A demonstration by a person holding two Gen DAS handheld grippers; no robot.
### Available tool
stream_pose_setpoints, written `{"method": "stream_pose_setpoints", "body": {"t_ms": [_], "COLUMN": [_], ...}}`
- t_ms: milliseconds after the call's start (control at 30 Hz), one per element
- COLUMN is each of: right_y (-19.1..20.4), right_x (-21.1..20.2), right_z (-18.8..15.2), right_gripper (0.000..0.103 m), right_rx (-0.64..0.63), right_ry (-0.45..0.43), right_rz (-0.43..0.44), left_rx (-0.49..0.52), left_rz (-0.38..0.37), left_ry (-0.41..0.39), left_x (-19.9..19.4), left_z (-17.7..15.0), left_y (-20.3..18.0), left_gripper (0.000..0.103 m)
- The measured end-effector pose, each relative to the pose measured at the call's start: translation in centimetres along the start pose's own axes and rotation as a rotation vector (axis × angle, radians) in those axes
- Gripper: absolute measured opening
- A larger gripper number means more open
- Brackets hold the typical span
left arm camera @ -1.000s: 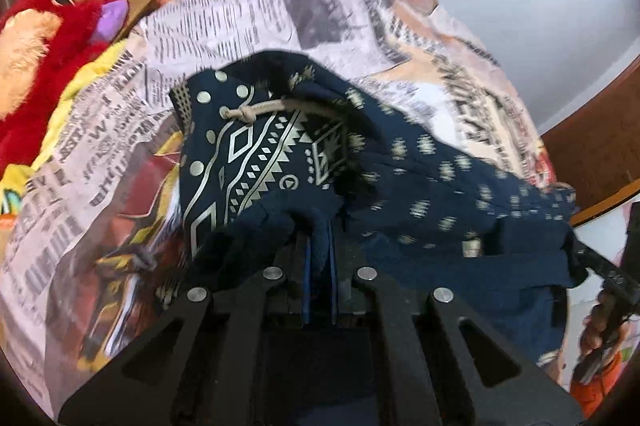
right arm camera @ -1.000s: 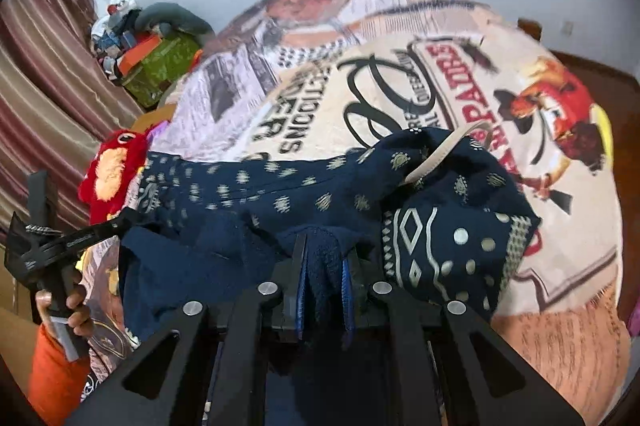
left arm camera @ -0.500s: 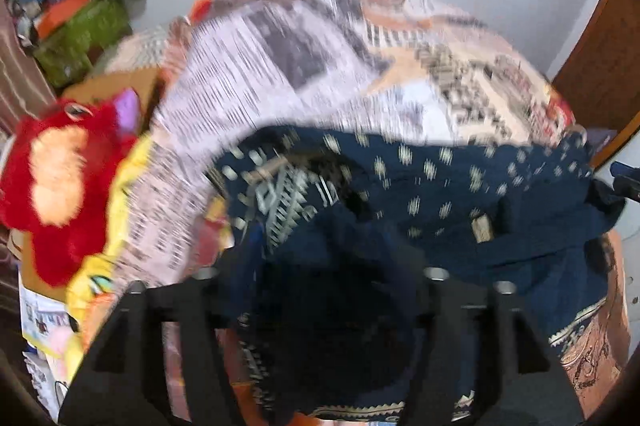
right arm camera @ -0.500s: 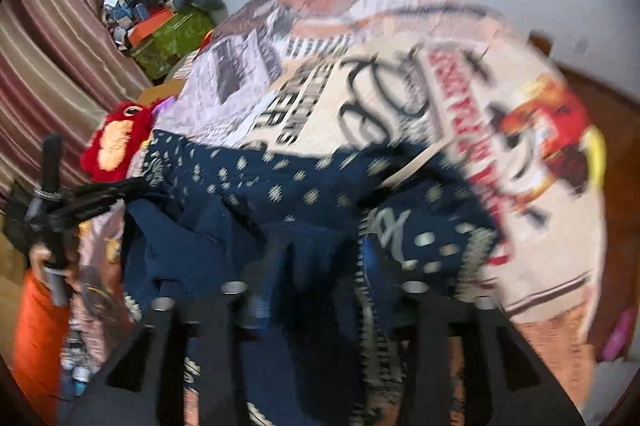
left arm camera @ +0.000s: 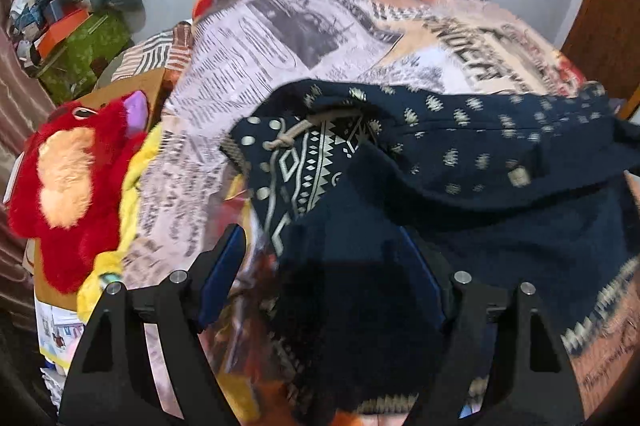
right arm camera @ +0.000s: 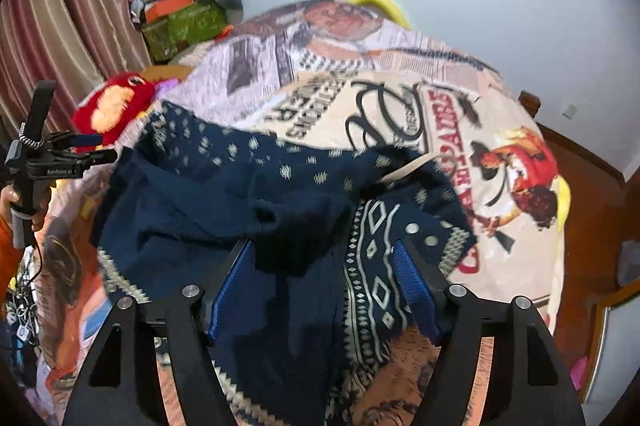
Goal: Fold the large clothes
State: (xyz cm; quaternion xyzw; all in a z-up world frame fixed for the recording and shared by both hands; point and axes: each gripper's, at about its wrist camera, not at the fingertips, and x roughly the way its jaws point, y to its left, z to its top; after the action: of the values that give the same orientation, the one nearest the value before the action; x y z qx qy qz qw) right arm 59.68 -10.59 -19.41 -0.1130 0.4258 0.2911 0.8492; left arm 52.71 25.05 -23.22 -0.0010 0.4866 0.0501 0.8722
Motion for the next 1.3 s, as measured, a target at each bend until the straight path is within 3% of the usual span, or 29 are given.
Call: {"method": "stream_pose_setpoints", "body": {"t_ms": [133,300,400,467,533,667,1000,1167,1300], "right_y": [-0.2,-0.3,0.1,0.3,0.5,0.7,1.4,1.2,-0.4], "right_x": [2.3,4.0,4.5,4.4,4.1,2.6,-3.8,-3.5,0.7], "right_z": [1.1,2.1,2.1,1.9,1.6,1.2,0.5,3.2,4.5], "right_gripper": [0.068,0.049,0.037,0.029,0.020,0.011,0.008,0.007,0.007], "right_rx": [0.038,0.094,0.071,0.057,0.048,0.036,0.009,0.025,0.076], "right_ry": [-0.012,-0.033,-0.051,-0.068,-0.089,-0.115,-0.238,-0.257,-0.180], "right_rz": [0.021,0.102,0.093,0.081,0.070,0.044,-0.009,-0.046,-0.082], "left_rx": [0.017,0.010,-0.035,-0.064,-0.084,-0.091,-0.075,-0.103,-0.135], "left_rz": [-0.042,-0.113,-0.188,-0.228,-0.212,-0.162,-0.100,-0.076,-0.048], "left_ry": [0.026,-0.003,0.010,0.020,0.011,-0.055,-0.221,-0.220,-0.145], "left_x": [3.2,4.6,5.1,5.3,4.8,1.7,-7.1,-5.4,-0.6], "left_z": [1.2,2.5,3.0,3.0,2.7,1.9,3.5,6.7,7.9], "left_y": [-1.4,-2.3,-2.3,-2.3,-2.6,-2.3,-0.7,-1.4,-1.5], "left_gripper": [0.077,0.072,0.043,0.017,0.012,0.011,0.010,0.010,0.010]}}
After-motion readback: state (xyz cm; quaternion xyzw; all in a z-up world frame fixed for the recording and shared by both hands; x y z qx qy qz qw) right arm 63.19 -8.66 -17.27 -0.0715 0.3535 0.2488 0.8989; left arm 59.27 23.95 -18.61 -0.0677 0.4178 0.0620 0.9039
